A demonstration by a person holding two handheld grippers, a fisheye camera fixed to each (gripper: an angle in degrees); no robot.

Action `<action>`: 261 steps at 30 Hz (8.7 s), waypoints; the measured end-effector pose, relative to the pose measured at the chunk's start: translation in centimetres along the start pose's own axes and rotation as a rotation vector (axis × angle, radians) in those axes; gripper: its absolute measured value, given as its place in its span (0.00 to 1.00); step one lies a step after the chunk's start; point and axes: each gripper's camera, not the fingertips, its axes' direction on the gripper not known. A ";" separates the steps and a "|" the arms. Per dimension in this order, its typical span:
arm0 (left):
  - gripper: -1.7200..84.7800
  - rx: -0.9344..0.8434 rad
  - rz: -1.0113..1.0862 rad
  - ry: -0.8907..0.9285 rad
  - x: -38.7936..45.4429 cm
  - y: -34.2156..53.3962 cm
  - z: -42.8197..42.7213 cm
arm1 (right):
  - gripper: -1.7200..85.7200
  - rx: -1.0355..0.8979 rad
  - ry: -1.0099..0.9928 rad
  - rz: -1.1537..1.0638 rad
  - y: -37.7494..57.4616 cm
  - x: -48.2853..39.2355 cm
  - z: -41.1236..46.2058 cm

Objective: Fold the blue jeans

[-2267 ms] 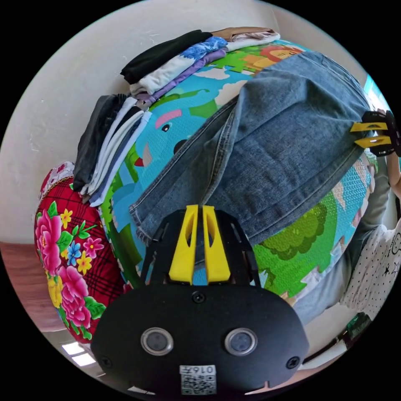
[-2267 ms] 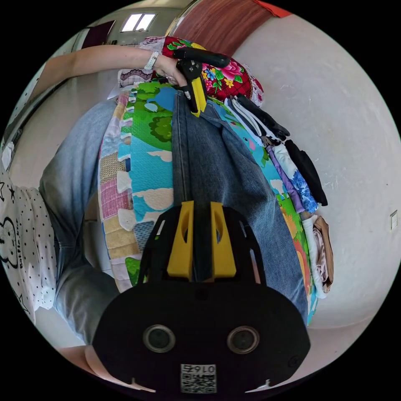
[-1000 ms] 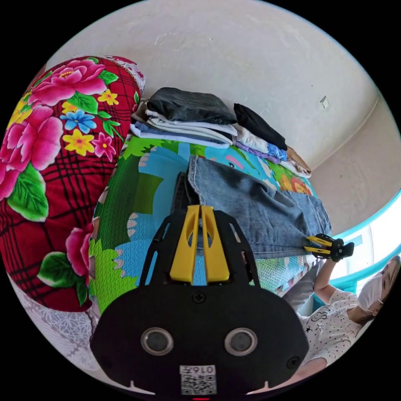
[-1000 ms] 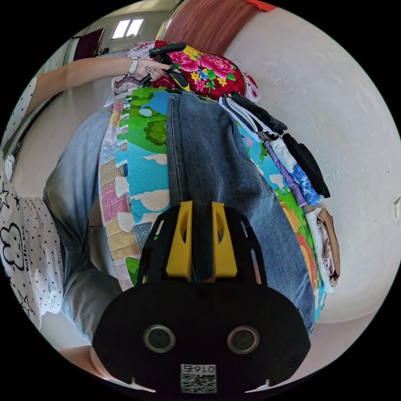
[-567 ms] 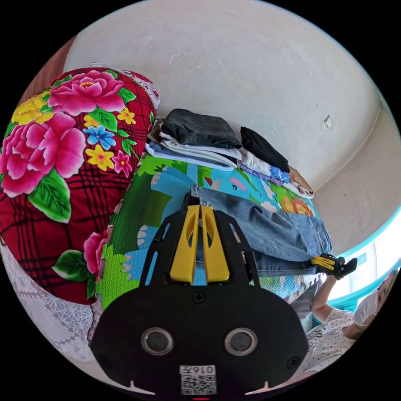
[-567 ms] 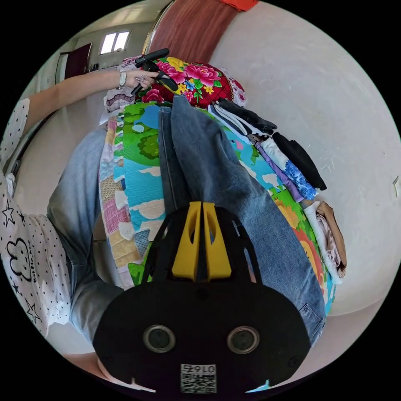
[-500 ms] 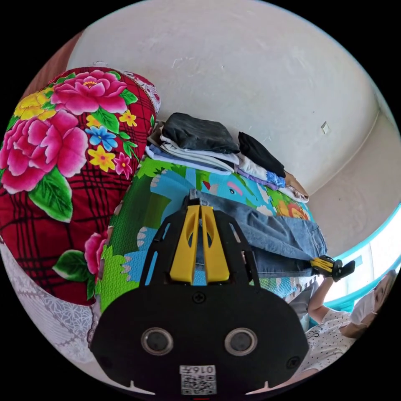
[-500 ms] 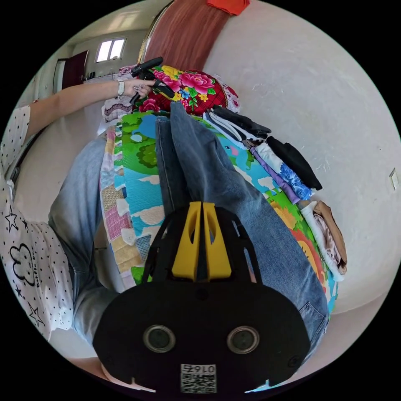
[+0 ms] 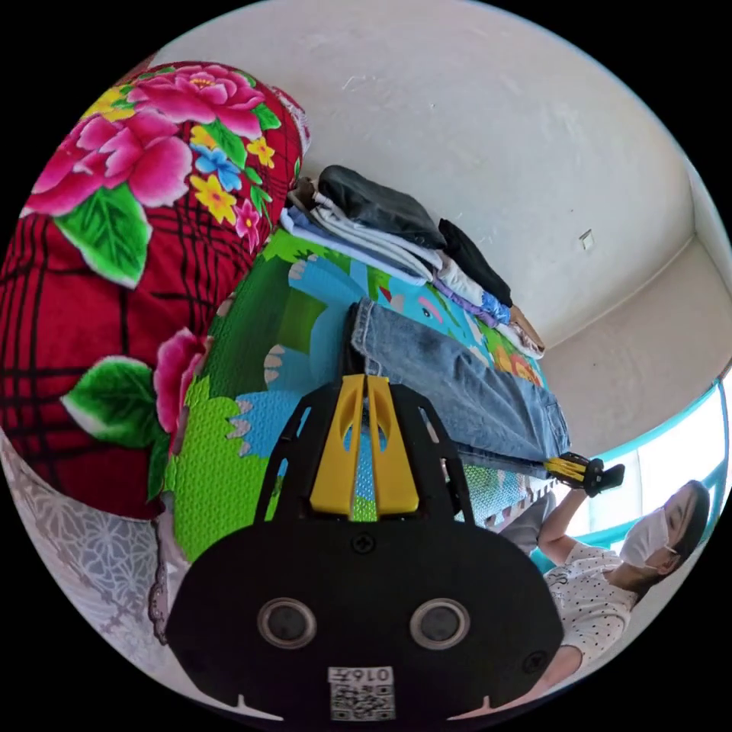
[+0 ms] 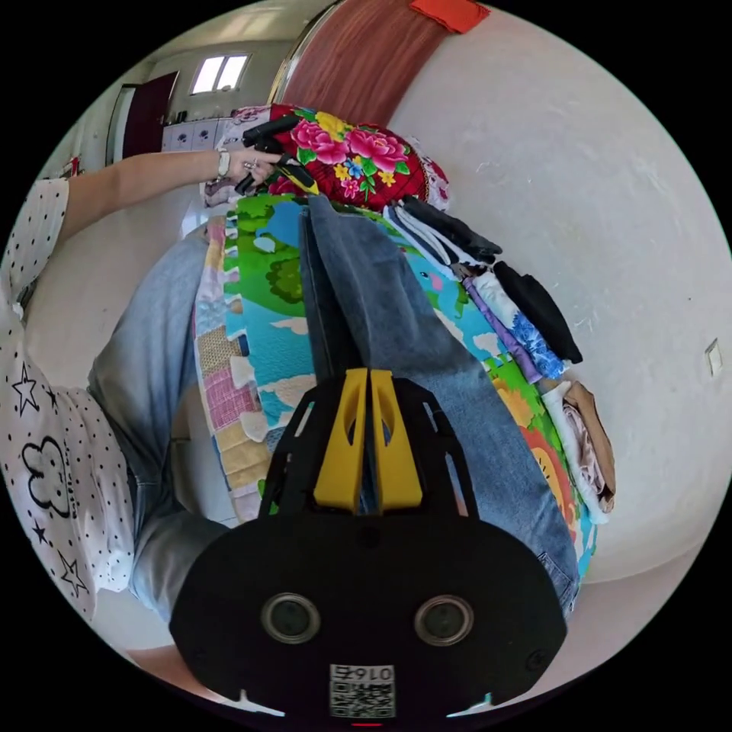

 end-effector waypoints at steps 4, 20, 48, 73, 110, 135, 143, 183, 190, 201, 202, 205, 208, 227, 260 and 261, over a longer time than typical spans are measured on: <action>0.01 -0.172 -0.106 0.006 -3.0 1.2 2.3 | 0.02 -0.150 -0.110 -0.109 0.0 -1.1 3.0; 0.16 -0.125 -0.090 0.099 -2.6 2.6 4.1 | 0.02 -0.162 -0.135 -0.103 -0.4 0.5 3.7; 0.13 -0.158 0.477 -0.492 25.7 8.1 17.2 | 0.06 0.096 -0.364 0.051 0.9 11.1 -1.6; 0.01 -0.190 0.283 -0.440 19.2 6.6 23.7 | 0.04 -0.243 -0.070 0.106 -4.9 13.0 7.0; 0.01 -0.006 0.027 -0.434 6.6 11.6 18.7 | 0.10 -0.180 -0.200 0.329 -16.8 33.4 12.8; 0.01 -0.157 0.386 -0.181 10.5 21.3 19.5 | 0.05 -0.194 -0.308 0.126 4.5 30.1 -13.4; 0.01 -0.133 0.343 -0.170 9.6 21.9 19.5 | 0.15 0.080 0.061 0.790 18.7 58.9 -23.1; 0.01 -0.157 0.239 -0.201 10.3 22.6 21.7 | 0.08 -0.176 0.117 1.334 36.8 82.3 -26.7; 0.01 -0.122 0.224 -0.167 9.9 23.5 21.7 | 0.05 -0.326 0.482 1.187 29.4 75.5 -29.3; 0.01 -0.067 0.241 -0.160 10.1 25.4 22.0 | 0.10 -0.014 -0.047 0.284 10.3 33.2 -33.5; 0.01 -0.066 0.242 -0.160 10.1 25.5 22.1 | 0.11 -0.006 0.006 0.245 9.7 29.4 -33.9; 0.01 -0.056 0.252 -0.174 10.4 25.9 22.2 | 0.11 -0.061 0.283 0.237 8.9 21.8 -34.3; 0.01 -0.036 0.271 -0.205 11.0 26.5 22.4 | 0.12 -0.130 0.471 0.276 7.8 15.5 -34.0; 0.01 -0.075 0.375 -0.316 12.7 26.6 23.0 | 0.05 -0.127 0.670 0.710 7.5 3.9 -35.7; 0.01 -0.051 0.313 -0.167 6.1 24.2 20.3 | 0.06 -0.173 0.515 0.559 11.6 -8.8 -31.4; 0.01 -0.053 0.317 -0.169 6.0 24.1 20.3 | 0.05 -0.186 0.523 0.557 11.5 -9.0 -31.1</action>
